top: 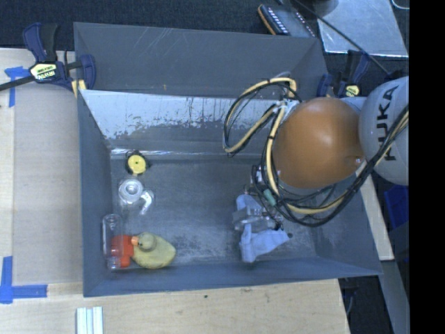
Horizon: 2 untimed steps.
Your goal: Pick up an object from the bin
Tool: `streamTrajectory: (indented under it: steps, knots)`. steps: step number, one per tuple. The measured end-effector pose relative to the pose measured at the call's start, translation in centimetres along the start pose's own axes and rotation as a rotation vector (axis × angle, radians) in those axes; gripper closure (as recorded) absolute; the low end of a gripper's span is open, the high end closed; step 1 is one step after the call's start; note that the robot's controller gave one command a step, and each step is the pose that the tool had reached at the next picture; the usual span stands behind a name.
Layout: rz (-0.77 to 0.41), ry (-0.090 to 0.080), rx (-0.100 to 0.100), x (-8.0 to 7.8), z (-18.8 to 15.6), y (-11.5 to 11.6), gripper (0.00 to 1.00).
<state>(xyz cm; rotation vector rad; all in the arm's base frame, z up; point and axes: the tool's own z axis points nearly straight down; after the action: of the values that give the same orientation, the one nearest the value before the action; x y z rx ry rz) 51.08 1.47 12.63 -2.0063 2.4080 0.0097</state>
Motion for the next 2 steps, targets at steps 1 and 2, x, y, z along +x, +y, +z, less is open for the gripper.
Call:
streamTrajectory:
  steps: [1,2]
  knots:
    - [0.001,-0.001,0.002,-0.03,-1.0,-0.04,1.0]
    - [0.001,-0.001,0.001,-0.03,-1.75,-0.01,1.0]
